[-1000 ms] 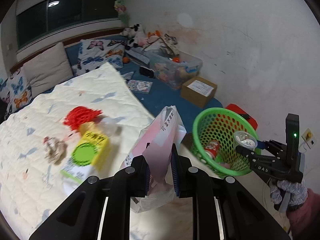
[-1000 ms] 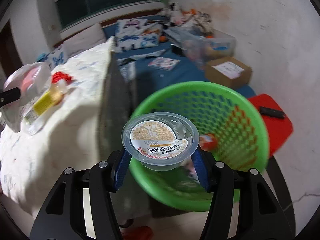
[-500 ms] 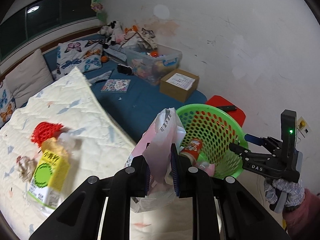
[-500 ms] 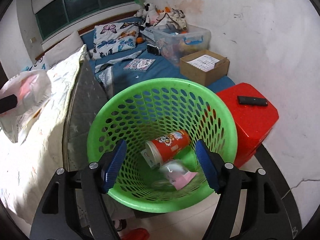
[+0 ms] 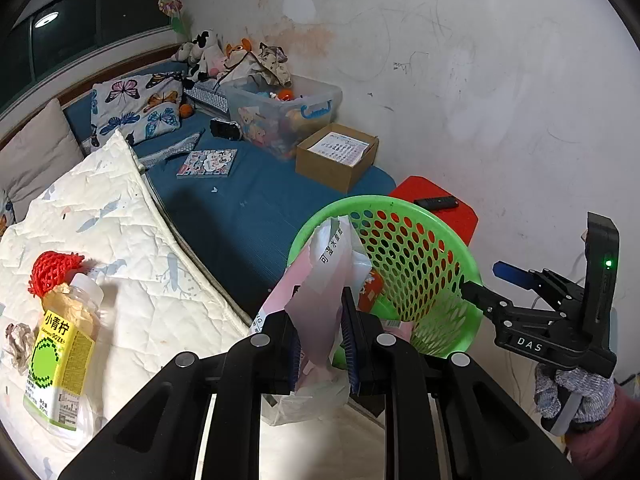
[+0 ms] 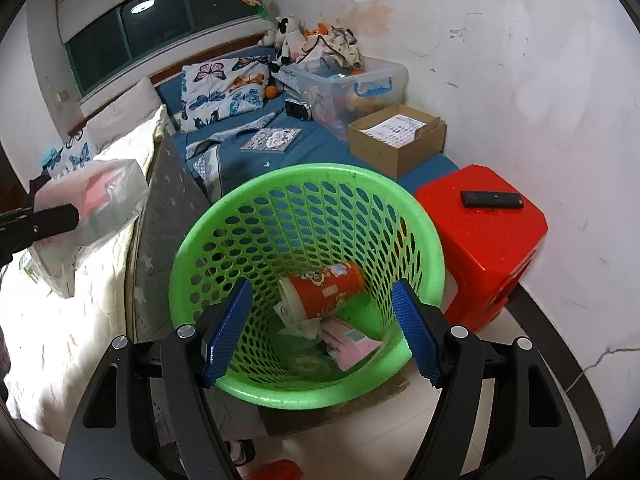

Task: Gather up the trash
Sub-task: 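Open the right tool over the basket while the left tool drops the pink bag in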

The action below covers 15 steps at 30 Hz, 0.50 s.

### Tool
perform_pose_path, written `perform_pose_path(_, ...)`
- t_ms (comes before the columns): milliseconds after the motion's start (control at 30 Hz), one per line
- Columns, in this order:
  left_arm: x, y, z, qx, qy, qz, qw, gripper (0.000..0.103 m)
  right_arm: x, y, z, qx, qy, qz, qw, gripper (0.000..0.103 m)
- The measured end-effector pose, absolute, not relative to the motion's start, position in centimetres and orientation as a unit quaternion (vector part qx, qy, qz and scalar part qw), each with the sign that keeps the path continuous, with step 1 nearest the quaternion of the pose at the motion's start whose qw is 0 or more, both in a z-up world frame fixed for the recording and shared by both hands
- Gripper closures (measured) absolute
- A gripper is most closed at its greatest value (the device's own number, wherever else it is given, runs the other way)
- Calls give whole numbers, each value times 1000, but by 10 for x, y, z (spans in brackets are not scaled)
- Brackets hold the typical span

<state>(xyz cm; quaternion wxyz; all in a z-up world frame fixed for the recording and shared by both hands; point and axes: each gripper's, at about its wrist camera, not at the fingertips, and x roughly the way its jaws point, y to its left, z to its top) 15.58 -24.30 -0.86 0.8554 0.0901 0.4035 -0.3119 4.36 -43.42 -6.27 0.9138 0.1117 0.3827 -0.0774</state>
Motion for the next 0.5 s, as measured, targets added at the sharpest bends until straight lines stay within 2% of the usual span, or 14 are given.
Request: perform_pose_path(500,169,-276,-31,99,430,-326,836,85,31,-443,-61,125,378,-82,914,31)
